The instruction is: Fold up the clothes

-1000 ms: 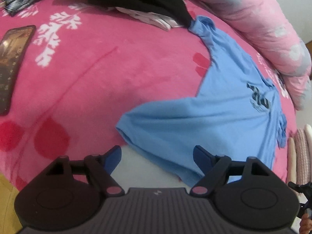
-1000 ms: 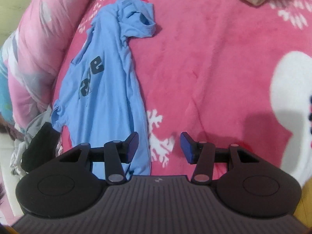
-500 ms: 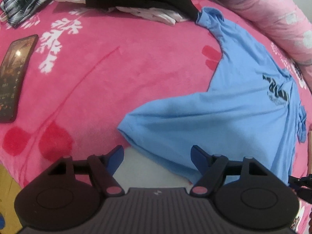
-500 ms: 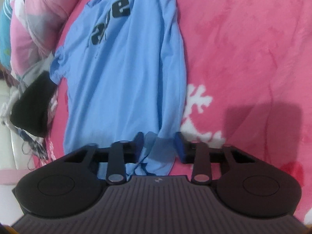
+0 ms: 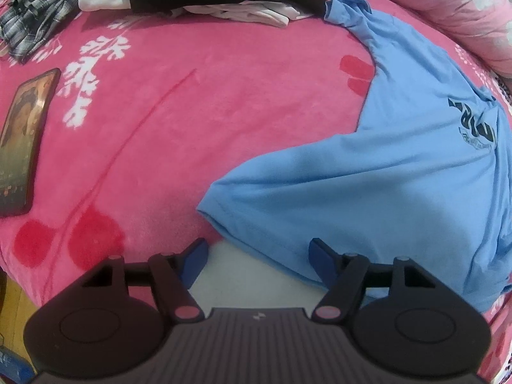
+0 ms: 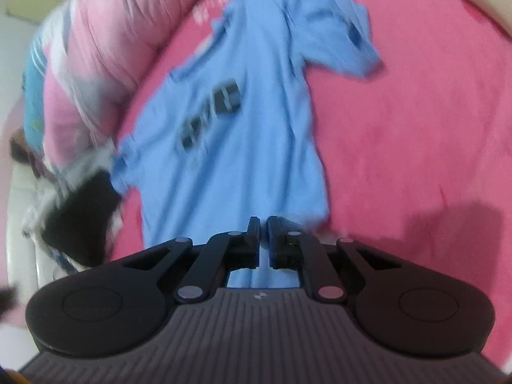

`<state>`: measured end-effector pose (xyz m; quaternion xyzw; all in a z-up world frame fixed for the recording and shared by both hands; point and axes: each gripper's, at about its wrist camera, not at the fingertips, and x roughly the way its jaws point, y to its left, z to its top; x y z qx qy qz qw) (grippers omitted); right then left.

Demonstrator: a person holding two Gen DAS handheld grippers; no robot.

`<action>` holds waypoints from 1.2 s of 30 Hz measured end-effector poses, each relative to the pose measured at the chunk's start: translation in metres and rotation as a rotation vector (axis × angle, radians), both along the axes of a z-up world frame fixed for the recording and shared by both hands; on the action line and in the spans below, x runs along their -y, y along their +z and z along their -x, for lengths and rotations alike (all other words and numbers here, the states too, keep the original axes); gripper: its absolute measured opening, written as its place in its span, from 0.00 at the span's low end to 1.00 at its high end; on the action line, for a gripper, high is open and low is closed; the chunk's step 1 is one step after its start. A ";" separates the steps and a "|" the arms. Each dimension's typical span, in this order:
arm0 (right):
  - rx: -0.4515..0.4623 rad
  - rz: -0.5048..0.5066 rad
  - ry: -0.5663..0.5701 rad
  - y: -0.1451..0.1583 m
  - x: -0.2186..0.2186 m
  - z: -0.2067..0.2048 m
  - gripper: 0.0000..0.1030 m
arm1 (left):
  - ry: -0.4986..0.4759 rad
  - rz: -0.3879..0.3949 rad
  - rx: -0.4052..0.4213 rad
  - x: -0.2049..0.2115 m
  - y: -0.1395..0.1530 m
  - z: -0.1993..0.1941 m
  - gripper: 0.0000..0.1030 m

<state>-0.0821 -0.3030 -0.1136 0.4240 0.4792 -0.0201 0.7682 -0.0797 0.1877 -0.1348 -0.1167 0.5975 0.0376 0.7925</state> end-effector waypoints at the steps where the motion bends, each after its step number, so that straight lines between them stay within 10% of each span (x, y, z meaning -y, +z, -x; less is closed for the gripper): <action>1: 0.014 -0.004 -0.023 0.001 0.003 0.001 0.07 | -0.002 0.000 0.000 0.000 0.000 0.000 0.69; 19: -0.233 -0.106 0.069 -0.053 -0.038 0.026 0.22 | -0.019 0.006 0.000 -0.001 -0.004 -0.001 0.70; 36: -0.339 -0.143 -0.116 -0.051 -0.019 0.035 0.31 | -0.027 0.026 0.017 -0.005 -0.003 0.004 0.71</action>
